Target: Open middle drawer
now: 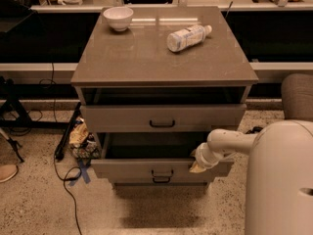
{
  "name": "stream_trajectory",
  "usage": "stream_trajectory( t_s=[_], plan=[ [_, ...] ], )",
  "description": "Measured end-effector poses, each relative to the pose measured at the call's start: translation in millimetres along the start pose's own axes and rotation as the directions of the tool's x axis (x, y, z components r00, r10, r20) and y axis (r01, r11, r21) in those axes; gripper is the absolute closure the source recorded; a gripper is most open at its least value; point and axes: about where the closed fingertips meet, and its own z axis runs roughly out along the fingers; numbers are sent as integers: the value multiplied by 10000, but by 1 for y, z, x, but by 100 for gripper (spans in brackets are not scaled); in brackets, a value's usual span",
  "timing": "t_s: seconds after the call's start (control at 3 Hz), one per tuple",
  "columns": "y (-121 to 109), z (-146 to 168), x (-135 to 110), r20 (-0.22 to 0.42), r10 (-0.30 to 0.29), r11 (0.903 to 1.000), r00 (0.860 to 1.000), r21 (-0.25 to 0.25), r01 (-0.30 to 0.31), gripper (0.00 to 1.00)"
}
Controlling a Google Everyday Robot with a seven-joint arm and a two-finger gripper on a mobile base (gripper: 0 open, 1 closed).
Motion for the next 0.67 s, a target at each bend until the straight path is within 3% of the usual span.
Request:
stream_trajectory(
  t_s=[0.67],
  plan=[
    [0,0,0,0,0,10000,10000,0,0,36]
  ],
)
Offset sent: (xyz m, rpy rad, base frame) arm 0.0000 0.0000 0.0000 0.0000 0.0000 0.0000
